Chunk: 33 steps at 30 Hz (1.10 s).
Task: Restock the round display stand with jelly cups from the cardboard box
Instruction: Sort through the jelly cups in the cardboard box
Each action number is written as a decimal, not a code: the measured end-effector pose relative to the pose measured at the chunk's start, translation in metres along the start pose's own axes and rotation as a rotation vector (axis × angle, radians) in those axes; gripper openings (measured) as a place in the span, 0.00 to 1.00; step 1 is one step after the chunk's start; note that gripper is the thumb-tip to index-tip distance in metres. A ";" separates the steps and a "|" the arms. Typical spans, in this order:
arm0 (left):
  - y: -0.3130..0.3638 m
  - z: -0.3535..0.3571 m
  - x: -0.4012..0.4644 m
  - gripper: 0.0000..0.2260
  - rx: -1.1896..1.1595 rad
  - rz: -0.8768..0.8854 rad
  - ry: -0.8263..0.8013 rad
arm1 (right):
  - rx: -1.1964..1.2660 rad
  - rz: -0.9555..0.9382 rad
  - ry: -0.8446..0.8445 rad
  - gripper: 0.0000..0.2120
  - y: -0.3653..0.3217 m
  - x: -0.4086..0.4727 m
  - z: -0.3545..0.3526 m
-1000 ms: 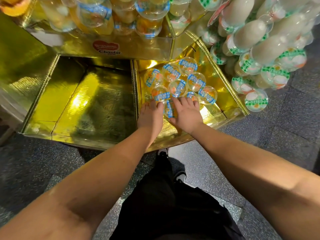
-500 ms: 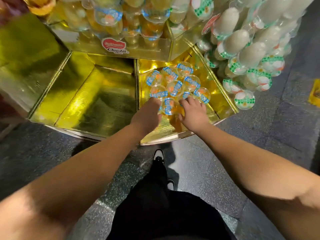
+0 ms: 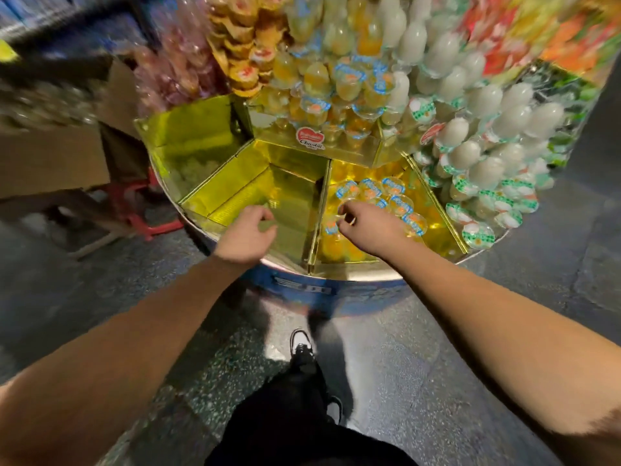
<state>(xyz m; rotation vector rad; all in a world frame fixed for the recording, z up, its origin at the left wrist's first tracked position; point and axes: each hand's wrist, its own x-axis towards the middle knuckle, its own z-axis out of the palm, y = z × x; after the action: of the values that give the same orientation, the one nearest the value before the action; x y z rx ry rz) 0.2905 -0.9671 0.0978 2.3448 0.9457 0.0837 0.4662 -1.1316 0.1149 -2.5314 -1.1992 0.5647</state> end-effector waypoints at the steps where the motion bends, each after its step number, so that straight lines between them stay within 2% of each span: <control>1: -0.007 -0.016 -0.005 0.14 -0.003 -0.008 0.027 | -0.012 -0.042 -0.002 0.16 -0.019 0.000 -0.003; 10: -0.105 -0.150 -0.038 0.11 0.065 -0.142 0.204 | -0.156 -0.479 -0.088 0.16 -0.198 0.048 0.005; 13: -0.160 -0.191 -0.038 0.14 0.075 -0.202 0.252 | -0.186 -0.575 -0.109 0.16 -0.263 0.081 0.026; 16: -0.220 -0.237 -0.029 0.14 0.074 -0.285 0.275 | -0.211 -0.654 -0.128 0.15 -0.334 0.121 0.048; 19: -0.281 -0.282 -0.013 0.11 0.133 -0.278 0.305 | -0.246 -0.670 -0.166 0.14 -0.405 0.164 0.070; 22: -0.340 -0.320 0.001 0.08 0.125 -0.235 0.451 | -0.235 -0.673 -0.206 0.13 -0.469 0.205 0.091; 26: -0.396 -0.371 0.028 0.06 0.098 -0.302 0.368 | -0.205 -0.605 -0.232 0.15 -0.527 0.256 0.113; 33: -0.469 -0.416 0.096 0.01 0.052 -0.405 0.266 | -0.249 -0.457 -0.272 0.18 -0.570 0.358 0.142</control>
<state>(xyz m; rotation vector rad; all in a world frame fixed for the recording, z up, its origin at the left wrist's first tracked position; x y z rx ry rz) -0.0372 -0.4275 0.1617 2.1741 1.5514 0.2126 0.2243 -0.4887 0.1433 -2.2911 -1.9842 0.6901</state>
